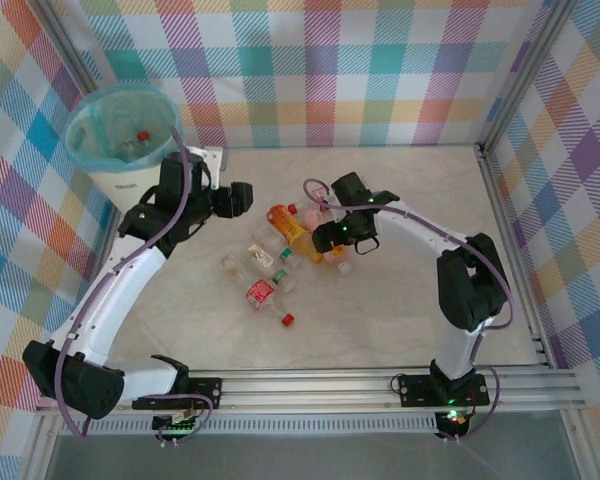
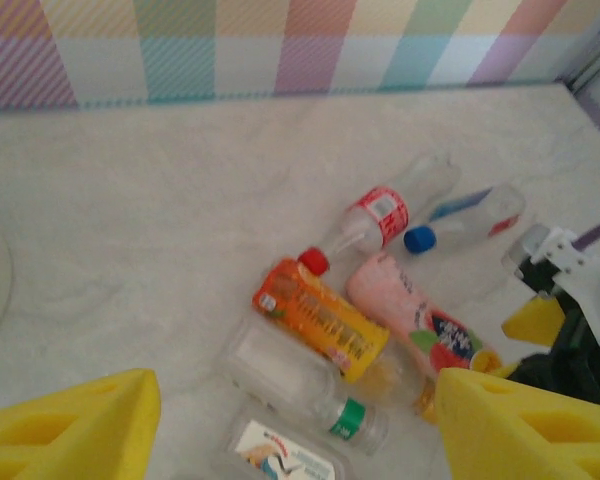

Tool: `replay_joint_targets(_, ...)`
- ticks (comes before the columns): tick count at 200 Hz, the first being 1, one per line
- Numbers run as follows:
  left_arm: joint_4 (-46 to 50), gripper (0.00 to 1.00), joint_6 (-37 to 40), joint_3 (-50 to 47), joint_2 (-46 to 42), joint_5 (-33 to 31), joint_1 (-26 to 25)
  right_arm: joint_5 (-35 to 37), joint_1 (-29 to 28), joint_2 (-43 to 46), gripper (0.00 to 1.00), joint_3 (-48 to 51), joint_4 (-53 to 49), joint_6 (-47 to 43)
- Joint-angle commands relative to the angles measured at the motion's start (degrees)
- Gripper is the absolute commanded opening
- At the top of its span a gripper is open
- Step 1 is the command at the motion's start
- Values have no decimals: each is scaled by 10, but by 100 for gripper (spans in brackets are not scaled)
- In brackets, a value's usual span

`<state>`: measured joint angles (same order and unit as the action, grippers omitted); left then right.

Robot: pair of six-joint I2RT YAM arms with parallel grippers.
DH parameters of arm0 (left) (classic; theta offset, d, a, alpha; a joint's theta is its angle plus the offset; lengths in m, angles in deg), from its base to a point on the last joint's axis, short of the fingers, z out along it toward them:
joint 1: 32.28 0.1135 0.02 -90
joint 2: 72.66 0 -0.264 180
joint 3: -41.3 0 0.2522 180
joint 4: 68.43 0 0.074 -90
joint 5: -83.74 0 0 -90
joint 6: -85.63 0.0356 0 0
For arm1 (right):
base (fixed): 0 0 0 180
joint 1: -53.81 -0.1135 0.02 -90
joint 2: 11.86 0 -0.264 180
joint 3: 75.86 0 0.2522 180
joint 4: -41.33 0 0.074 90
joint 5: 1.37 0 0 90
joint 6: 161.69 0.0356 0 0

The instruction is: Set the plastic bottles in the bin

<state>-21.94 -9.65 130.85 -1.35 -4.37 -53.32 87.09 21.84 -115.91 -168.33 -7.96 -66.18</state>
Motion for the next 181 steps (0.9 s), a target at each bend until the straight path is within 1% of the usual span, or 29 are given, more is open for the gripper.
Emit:
replay_joint_targets(1, -16, 73, -24, -21, -30, 7, -6, -12, 6, -21, 86, 0, 13, -11)
replay_joint_targets(40, -9, 73, -28, -37, -41, -5, -7, -21, 16, -50, 85, -1, 19, -7)
replay_joint_targets(127, -7, 73, -37, -45, -44, -5, -8, -36, 30, -89, 84, -3, 25, 2)
replay_joint_targets(151, -7, 73, -37, -44, -43, -5, -8, -38, 31, -85, 79, -2, 25, 3)
replay_joint_targets(181, -7, 73, -38, -39, -45, -5, -8, -29, 33, -67, 68, 6, 21, 12)
